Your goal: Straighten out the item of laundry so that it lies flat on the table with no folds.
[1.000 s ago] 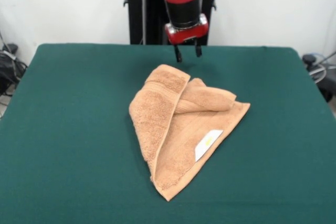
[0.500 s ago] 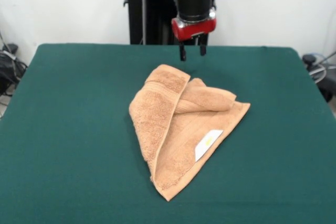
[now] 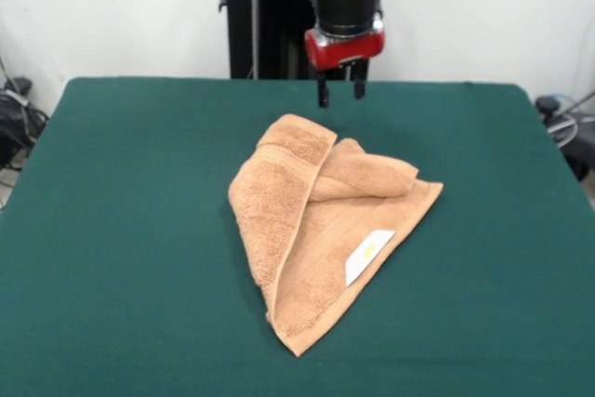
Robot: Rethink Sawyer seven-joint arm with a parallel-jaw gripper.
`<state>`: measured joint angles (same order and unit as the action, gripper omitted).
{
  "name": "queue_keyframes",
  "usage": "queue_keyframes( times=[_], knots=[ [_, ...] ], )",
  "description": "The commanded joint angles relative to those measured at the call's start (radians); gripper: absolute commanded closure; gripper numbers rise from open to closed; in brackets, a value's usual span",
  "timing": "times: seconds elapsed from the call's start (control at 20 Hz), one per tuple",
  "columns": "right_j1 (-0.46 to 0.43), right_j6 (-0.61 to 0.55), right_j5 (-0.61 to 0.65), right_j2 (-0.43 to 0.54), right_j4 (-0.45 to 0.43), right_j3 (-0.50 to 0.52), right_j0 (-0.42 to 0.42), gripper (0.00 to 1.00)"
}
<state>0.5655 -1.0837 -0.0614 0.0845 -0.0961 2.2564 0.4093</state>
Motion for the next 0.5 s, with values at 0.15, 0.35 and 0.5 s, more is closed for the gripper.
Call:
queue_keyframes(
  times=[0.15, 0.35, 0.5],
  knots=[
    [-0.081, -0.239, 0.066, -0.029, 0.098, -0.147, -0.013, 0.0],
    [-0.095, -0.207, 0.128, -0.018, 0.107, -0.189, -0.001, 0.0],
    [-0.108, -0.186, 0.185, -0.016, 0.116, -0.238, -0.007, 0.0]
  ],
)
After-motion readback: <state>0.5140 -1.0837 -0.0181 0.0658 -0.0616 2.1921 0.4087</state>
